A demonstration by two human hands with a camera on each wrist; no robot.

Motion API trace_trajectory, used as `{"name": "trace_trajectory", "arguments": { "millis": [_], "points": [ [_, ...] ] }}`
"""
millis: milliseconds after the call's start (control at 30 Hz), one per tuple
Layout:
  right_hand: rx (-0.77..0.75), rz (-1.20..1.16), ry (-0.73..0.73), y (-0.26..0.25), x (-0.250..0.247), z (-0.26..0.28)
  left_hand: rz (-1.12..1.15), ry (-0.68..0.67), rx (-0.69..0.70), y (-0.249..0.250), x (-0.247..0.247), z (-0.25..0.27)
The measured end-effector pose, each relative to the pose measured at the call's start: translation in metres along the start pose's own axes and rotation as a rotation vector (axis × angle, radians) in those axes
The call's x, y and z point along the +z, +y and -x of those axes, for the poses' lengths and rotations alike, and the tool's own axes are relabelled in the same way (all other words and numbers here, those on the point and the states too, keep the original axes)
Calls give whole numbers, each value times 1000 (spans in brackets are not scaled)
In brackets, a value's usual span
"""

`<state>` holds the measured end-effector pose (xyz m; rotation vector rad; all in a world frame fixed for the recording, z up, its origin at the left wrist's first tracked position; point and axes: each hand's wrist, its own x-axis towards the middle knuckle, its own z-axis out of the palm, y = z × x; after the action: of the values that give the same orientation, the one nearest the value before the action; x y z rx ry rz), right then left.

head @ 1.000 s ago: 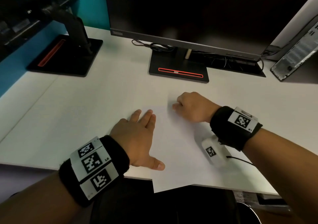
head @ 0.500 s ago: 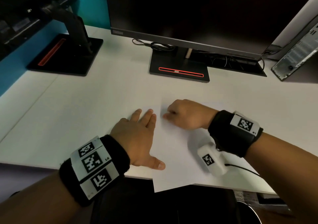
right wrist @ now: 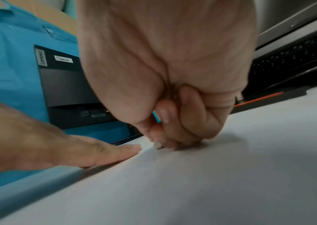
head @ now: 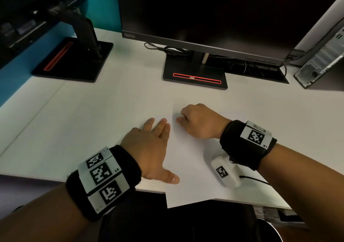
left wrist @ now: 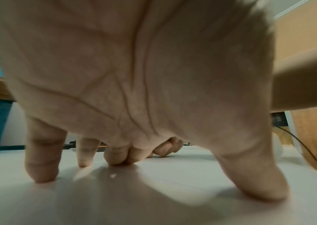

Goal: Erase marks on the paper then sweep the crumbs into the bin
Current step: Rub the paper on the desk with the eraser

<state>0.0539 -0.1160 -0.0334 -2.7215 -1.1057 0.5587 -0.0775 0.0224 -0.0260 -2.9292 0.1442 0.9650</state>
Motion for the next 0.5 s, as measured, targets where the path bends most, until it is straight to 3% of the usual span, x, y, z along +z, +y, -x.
{"name": "trace_trajectory", "arguments": {
  "millis": [167,233,333,500],
  "points": [
    [24,-35,-32,0,-2,5,146,95,-6,-11,-14,-2],
    [31,-18,-33,-1,-2,4,144,170,-54,-11,-17,-6],
    [36,7,-8,-2,1,4,106,167,-106,-12,-13,-11],
    [-111,27,-33,-25,12,15,56,176,-127,-14,-9,-15]
  ]
}}
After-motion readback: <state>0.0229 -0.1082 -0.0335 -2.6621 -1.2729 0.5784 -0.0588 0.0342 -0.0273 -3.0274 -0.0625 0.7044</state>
